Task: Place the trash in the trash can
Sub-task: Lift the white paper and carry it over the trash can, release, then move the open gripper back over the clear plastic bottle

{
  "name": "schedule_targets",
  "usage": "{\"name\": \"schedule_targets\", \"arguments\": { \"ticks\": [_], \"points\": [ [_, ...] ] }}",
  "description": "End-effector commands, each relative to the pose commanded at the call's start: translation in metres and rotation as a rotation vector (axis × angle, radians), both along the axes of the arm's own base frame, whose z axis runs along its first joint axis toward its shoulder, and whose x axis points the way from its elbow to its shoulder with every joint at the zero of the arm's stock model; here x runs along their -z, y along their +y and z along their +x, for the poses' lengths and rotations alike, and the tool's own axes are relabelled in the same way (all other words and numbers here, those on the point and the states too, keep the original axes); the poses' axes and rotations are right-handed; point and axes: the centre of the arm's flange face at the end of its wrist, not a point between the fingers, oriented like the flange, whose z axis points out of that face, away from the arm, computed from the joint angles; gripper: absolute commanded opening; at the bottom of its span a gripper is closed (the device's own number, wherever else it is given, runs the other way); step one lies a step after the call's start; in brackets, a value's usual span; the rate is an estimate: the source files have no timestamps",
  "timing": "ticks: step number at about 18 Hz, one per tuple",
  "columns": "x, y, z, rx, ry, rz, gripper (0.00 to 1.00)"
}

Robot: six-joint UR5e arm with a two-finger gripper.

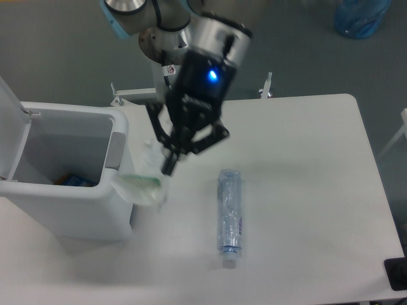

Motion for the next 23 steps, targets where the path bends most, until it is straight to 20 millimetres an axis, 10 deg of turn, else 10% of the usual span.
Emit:
{"name": "schedule_targets", "arguments": {
  "ticks": [6, 8, 9, 16, 20, 23],
  "points": [
    [0.009, 0.018, 0.058, 0.093, 0.01, -0.028, 0.12],
    [0.016, 0.026, 0.06, 0.107, 0.022, -0.037, 0.83],
    [0.016, 0.026, 0.061, 0.11, 0.023, -0.038, 1.0],
    [0.028, 0.032, 0.057, 0.111, 0.01, -0.052, 1.0],
    [0.08, 0.029, -0.042, -0.015, -0.057, -0.108, 1.0],
    [0.108, 0.031, -0.07, -0.042, -0.096, -0.139, 1.0]
  ]
}}
